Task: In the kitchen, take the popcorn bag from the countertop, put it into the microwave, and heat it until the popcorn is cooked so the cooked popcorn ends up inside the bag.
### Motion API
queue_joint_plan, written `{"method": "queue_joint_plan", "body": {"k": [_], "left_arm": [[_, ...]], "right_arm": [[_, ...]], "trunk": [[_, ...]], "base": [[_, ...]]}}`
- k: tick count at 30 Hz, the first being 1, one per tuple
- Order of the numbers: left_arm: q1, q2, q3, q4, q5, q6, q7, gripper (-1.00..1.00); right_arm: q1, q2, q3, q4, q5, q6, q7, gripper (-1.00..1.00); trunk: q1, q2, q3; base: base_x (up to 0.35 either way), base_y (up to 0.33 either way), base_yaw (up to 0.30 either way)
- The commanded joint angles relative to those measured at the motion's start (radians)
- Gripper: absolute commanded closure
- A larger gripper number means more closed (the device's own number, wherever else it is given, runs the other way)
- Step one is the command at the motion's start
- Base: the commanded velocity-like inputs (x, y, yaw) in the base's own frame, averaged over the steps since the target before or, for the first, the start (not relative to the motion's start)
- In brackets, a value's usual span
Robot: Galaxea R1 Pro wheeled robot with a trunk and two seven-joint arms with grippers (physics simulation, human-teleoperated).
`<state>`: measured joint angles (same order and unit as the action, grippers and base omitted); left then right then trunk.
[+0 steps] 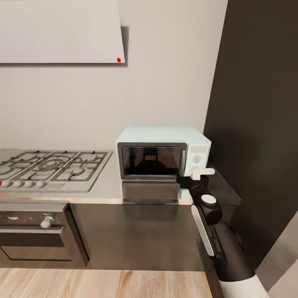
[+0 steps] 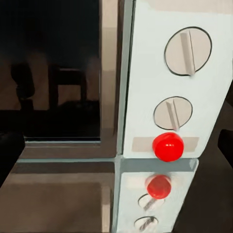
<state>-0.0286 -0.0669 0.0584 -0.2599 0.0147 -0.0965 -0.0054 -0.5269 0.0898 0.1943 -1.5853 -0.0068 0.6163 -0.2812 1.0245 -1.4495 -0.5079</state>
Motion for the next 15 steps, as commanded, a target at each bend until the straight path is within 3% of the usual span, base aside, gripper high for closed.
{"method": "queue_joint_plan", "body": {"k": [1, 15], "left_arm": [[-0.001, -0.001, 0.006, 0.001, 0.001, -0.003, 0.0, -1.0], [0.0, -0.001, 0.006, 0.001, 0.002, -0.003, 0.001, -1.0]], "right_arm": [[-0.001, 0.0, 0.002, -0.001, -0.001, 0.006, -0.006, -1.0], [-0.005, 0.0, 0.004, -0.001, 0.0, 0.009, -0.005, -1.0]], "trunk": [[0.001, 0.0, -0.001], [0.001, 0.0, -0.001]], "base": [[0.318, 0.0, 0.0], [0.075, 0.0, 0.0]]}}
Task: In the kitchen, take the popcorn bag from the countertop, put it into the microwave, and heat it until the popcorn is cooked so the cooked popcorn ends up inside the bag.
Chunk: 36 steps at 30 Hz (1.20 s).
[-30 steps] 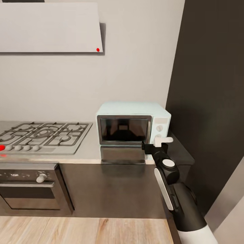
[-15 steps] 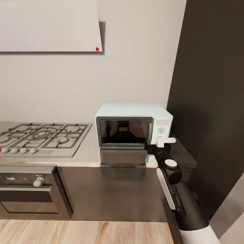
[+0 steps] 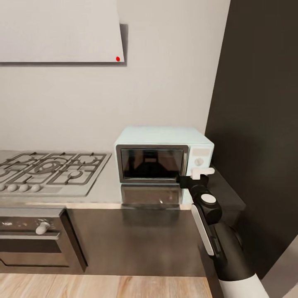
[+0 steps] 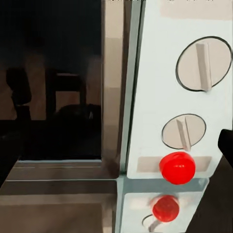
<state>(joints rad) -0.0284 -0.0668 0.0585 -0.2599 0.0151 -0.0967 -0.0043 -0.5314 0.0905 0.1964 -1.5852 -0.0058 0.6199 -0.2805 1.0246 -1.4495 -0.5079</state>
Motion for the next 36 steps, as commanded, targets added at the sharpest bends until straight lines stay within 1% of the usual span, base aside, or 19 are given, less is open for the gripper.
{"method": "queue_joint_plan", "body": {"k": [1, 4, 12, 17, 30, 36], "left_arm": [[-0.001, -0.001, 0.006, 0.001, 0.002, -0.003, -0.001, -1.0], [-0.001, -0.001, 0.005, 0.001, 0.001, -0.003, 0.0, -1.0], [0.0, -0.001, 0.004, 0.001, 0.001, -0.003, -0.001, -1.0], [0.0, -0.001, 0.004, 0.001, 0.0, -0.003, -0.002, -1.0], [0.0, -0.001, 0.004, 0.001, 0.0, -0.003, -0.002, -1.0], [0.001, -0.001, 0.004, 0.001, 0.0, -0.003, -0.002, -1.0]], "right_arm": [[-0.001, 0.0, 0.001, -0.001, -0.001, 0.006, -0.006, -1.0], [-0.001, 0.0, 0.001, -0.001, 0.0, 0.006, -0.006, -1.0], [-0.001, -0.001, 0.001, -0.001, 0.0, 0.006, -0.006, -1.0], [-0.001, -0.001, 0.001, -0.001, 0.0, 0.006, -0.006, -1.0], [-0.001, -0.001, 0.002, -0.001, 0.0, 0.006, -0.006, -1.0], [-0.001, -0.001, 0.003, -0.001, 0.0, 0.006, -0.006, -1.0]], "trunk": [[0.0, -0.001, -0.001], [0.0, -0.001, -0.001], [0.0, -0.001, -0.001], [0.0, -0.001, -0.001], [0.0, -0.001, -0.001], [0.0, -0.001, -0.001]], "base": [[0.264, 0.0, 0.0], [0.239, 0.0, 0.0], [0.029, 0.0, 0.0], [0.226, 0.0, 0.0], [0.016, 0.0, 0.0], [0.106, 0.0, 0.0]]}}
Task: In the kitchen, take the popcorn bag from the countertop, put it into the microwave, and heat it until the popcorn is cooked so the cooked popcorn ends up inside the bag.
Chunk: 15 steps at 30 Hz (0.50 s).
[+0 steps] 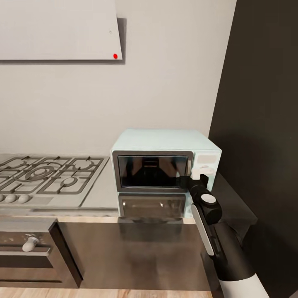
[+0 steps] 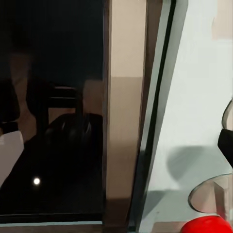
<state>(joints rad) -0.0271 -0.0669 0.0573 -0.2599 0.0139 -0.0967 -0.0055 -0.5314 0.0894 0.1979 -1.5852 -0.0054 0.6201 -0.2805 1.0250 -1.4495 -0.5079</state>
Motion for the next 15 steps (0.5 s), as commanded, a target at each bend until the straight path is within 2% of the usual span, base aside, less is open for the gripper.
{"method": "queue_joint_plan", "body": {"k": [1, 15], "left_arm": [[-0.001, -0.001, 0.006, 0.001, 0.001, -0.003, -0.001, -1.0], [-0.001, -0.001, 0.004, 0.001, 0.001, -0.003, -0.001, -1.0]], "right_arm": [[-0.001, 0.0, 0.001, -0.001, -0.001, 0.006, -0.005, -1.0], [-0.001, 0.0, 0.002, -0.001, -0.001, 0.006, -0.006, -1.0]], "trunk": [[0.0, -0.001, -0.001], [0.0, -0.001, -0.001]], "base": [[0.017, 0.0, 0.0], [0.002, 0.0, 0.0]]}}
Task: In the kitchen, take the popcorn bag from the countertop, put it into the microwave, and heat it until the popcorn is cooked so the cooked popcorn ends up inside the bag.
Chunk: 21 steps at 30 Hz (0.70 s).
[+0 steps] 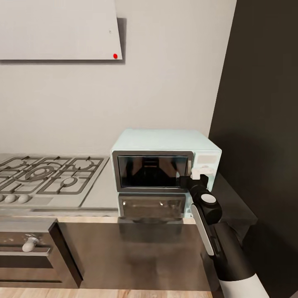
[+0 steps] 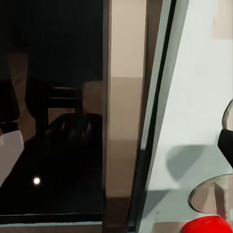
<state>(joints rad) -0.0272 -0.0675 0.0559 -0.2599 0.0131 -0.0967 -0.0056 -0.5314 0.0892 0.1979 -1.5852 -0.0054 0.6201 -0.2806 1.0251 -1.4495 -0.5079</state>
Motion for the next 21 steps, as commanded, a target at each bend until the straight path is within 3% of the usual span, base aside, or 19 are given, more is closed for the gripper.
{"method": "queue_joint_plan", "body": {"k": [1, 13, 14, 21], "left_arm": [[-0.001, -0.001, 0.005, 0.001, 0.001, -0.003, -0.001, -1.0], [-0.001, 0.0, 0.005, 0.001, 0.002, -0.003, -0.001, -1.0], [-0.001, 0.0, 0.005, 0.001, 0.001, -0.003, -0.001, -1.0], [0.0, 0.0, 0.005, 0.001, 0.002, -0.003, -0.001, -1.0]], "right_arm": [[-0.001, 0.0, 0.001, -0.001, -0.001, 0.006, -0.006, -1.0], [0.001, 0.0, 0.002, -0.001, 0.0, 0.006, -0.006, -1.0], [0.002, 0.0, 0.002, -0.001, 0.001, 0.006, -0.006, 1.0], [0.002, 0.0, 0.0, -0.001, 0.001, 0.006, -0.006, 1.0]], "trunk": [[0.0, -0.001, -0.001], [0.0, -0.001, -0.001], [0.0, -0.001, -0.001], [0.0, -0.001, -0.001]], "base": [[0.0, 0.0, 0.0], [0.041, 0.0, 0.0], [0.0, 0.0, 0.0], [0.0, 0.0, 0.0]]}}
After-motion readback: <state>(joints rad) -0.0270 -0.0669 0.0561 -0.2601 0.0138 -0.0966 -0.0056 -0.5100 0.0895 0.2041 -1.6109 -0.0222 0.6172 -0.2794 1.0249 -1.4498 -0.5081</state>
